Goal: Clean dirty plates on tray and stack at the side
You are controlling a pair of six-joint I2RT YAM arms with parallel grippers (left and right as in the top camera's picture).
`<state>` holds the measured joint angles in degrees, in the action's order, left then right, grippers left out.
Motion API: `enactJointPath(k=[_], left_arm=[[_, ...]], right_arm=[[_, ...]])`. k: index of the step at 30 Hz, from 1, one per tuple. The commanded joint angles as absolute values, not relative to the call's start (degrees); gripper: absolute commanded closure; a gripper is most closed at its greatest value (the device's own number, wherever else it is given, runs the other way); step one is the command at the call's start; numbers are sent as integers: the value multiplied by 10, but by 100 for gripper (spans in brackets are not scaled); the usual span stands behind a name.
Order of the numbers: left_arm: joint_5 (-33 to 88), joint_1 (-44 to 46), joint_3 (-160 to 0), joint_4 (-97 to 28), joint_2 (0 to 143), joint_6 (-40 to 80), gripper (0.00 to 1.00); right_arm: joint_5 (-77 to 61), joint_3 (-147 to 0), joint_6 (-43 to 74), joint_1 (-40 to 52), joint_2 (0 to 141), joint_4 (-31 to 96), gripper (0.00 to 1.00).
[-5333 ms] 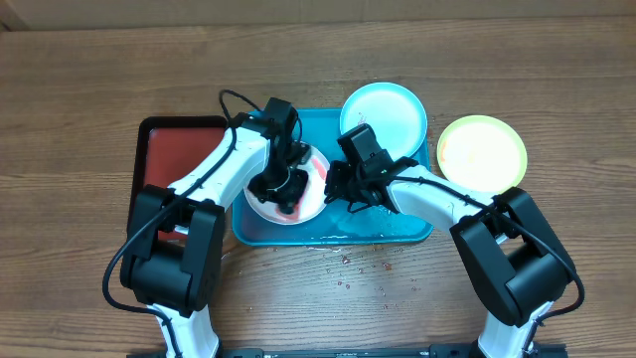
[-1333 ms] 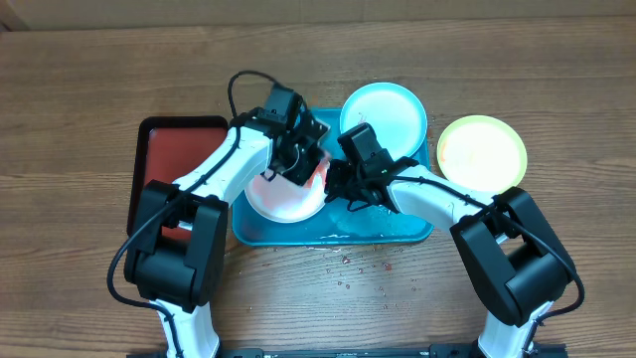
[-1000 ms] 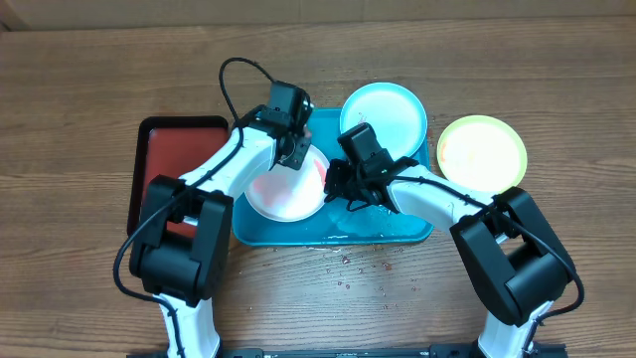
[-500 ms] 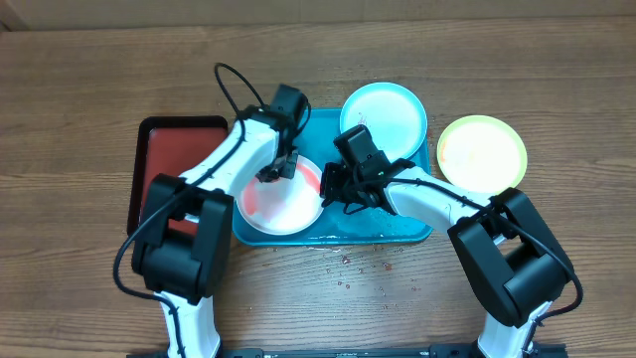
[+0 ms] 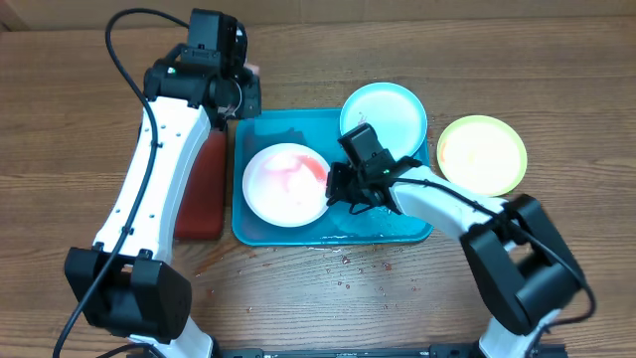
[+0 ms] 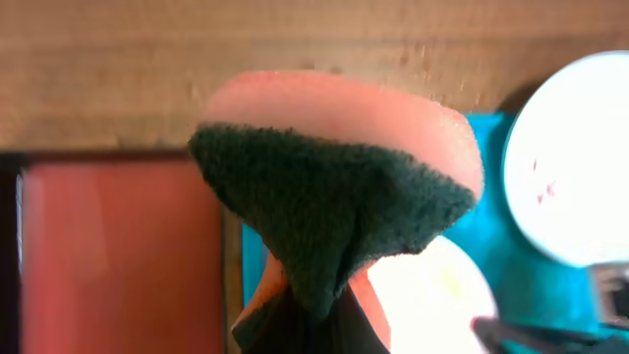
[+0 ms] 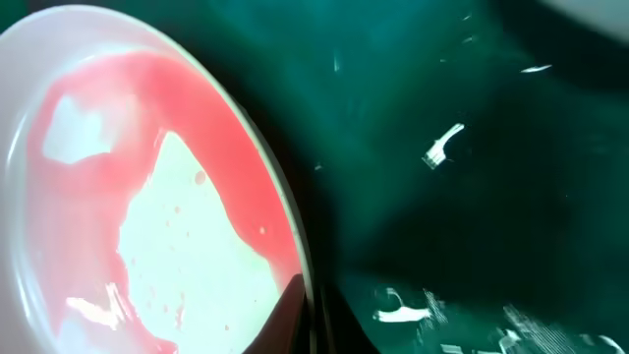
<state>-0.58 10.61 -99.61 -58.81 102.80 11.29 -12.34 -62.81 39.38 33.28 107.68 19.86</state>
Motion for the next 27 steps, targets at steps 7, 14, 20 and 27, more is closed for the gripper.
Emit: enactJointPath(k=[7,14,20,27], left_arm=[[11,106,-994,-625,1067,116,96],[16,106,-992,-628,1078,118,96],[15,106,-991,-628,1078,118,96],[15,106,-991,-628,1079,118,96]], right_arm=[[103,-672,326,380,945,307,96],[356,-703,276,455,930,369,96],[533,-703,250,515,930,369,96],[683,-703,220,562,930,366,96]])
